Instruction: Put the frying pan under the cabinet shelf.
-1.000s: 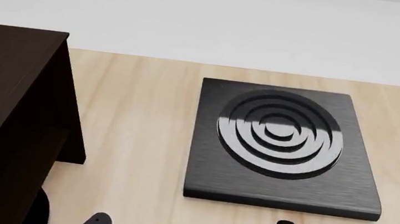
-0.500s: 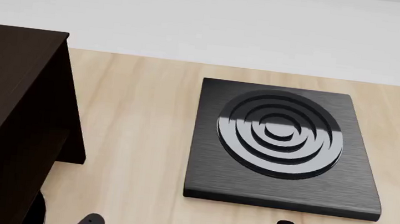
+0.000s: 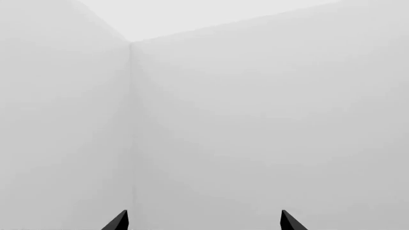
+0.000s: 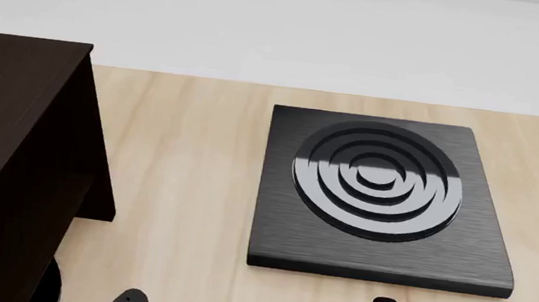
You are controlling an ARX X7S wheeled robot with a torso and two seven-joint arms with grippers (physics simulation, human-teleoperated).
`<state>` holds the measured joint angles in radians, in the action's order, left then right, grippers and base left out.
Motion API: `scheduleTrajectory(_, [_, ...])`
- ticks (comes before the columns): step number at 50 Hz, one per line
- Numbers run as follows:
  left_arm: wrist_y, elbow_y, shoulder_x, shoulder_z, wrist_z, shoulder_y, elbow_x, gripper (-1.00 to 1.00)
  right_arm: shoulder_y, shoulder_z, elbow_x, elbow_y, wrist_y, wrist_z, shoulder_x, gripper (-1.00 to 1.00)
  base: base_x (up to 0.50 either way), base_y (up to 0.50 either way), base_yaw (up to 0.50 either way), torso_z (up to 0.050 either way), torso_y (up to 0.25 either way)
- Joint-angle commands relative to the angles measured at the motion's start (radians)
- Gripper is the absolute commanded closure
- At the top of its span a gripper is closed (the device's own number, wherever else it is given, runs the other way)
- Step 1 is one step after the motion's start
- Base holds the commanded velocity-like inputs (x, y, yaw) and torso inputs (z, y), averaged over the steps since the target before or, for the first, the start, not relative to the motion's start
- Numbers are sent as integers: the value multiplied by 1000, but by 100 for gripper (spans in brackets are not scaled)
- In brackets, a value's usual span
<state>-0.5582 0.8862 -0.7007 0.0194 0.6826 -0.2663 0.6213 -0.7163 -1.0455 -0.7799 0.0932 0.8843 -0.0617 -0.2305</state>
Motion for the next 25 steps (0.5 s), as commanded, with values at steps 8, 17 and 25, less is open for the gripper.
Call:
scheduleTrajectory(8, [14,18,-6,20,7,32,10,-100,20,44,-58,216,112,-162,-99,-100,0,0,0,0,0])
scheduleTrajectory(17, [29,36,-10,42,10,62,19,-100,45,108,-156,411,202,-287,-157,-100,0,0,0,0,0])
scheduleTrajectory(25, [26,56,-19,61,21,77,34,-100,74,160,-246,554,254,-382,-200,-100,0,0,0,0,0])
